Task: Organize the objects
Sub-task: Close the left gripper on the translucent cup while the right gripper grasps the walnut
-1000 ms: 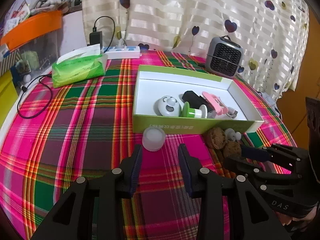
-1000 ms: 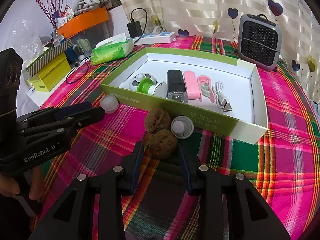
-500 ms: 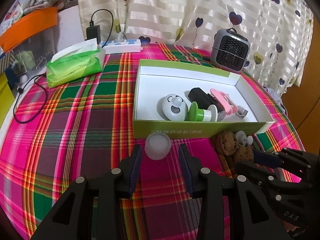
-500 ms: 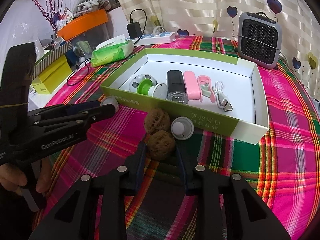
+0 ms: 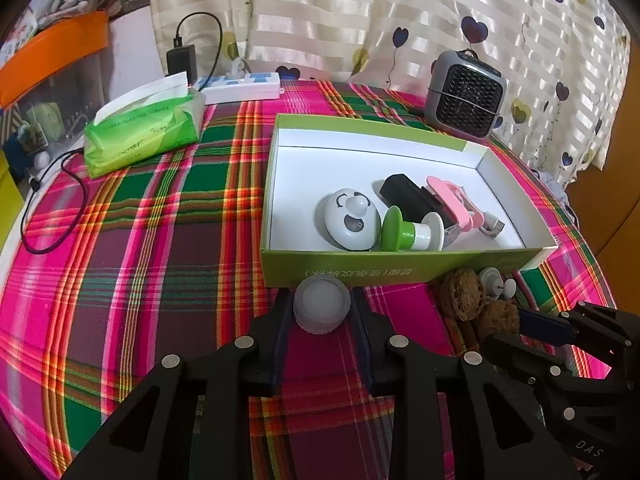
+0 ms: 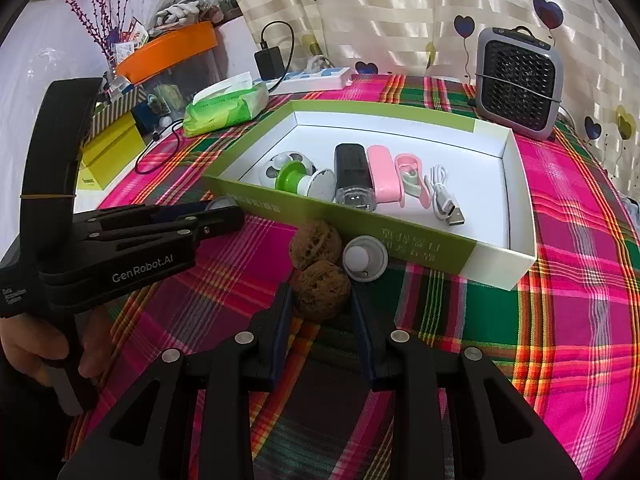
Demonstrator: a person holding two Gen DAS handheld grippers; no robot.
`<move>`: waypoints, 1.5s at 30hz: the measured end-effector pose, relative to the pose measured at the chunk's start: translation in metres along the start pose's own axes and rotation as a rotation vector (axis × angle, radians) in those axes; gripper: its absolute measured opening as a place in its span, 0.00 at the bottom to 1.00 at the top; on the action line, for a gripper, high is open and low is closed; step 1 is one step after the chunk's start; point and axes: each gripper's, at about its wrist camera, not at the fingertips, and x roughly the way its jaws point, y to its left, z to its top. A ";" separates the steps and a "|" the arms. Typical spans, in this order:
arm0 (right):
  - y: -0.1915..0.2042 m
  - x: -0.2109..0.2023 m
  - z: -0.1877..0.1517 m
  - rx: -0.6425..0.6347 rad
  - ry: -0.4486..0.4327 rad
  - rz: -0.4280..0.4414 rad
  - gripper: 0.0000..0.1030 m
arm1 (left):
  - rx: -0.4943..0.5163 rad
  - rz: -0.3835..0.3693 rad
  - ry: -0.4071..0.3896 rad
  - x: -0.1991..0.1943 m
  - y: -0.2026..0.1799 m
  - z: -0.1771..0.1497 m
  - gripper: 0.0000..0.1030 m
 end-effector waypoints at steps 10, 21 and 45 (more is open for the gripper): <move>-0.001 -0.004 0.000 -0.002 -0.026 0.001 0.29 | 0.007 -0.025 -0.032 -0.011 -0.003 -0.004 0.25; 0.001 -0.014 0.000 -0.002 -0.077 0.006 0.29 | 0.034 -0.106 -0.082 -0.034 -0.016 -0.015 0.25; 0.003 -0.022 -0.003 -0.011 -0.116 0.012 0.29 | 0.088 -0.148 -0.105 -0.044 -0.034 -0.024 0.25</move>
